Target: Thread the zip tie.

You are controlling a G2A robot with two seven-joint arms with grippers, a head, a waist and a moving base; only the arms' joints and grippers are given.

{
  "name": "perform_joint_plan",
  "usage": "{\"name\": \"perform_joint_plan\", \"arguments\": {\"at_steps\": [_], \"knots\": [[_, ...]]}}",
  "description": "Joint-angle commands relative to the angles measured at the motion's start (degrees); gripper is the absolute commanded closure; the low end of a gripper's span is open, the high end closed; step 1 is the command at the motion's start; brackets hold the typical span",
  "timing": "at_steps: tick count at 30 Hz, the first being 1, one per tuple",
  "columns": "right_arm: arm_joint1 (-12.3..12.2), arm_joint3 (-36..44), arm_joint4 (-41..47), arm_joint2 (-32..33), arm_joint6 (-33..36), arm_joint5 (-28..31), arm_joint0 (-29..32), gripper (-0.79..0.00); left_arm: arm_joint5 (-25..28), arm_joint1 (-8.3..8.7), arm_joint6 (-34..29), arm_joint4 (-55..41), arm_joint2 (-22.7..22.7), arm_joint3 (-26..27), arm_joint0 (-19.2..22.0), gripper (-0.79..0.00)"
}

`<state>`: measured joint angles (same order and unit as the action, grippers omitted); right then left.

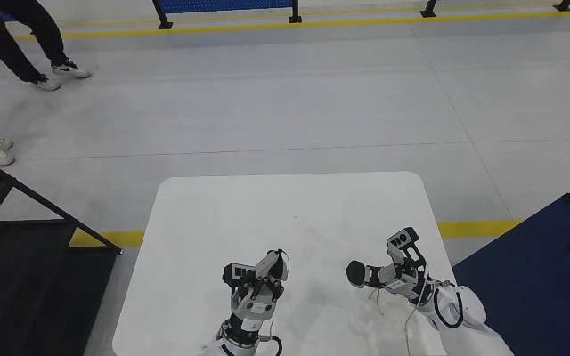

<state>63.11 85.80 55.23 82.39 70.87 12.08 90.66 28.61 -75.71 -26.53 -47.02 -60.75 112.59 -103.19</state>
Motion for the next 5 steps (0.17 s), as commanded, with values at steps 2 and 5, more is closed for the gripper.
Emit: {"name": "perform_joint_plan", "arguments": {"at_steps": [2,5], "knots": [[0.0,0.0,0.0,0.0,0.0,0.0,0.0,-0.785,0.0,0.00,0.0,0.0,0.0,0.0,0.0,0.000],[0.0,0.0,0.0,0.0,0.0,0.0,0.0,-0.785,0.0,0.00,0.0,0.0,0.0,0.0,0.0,0.000]]}}
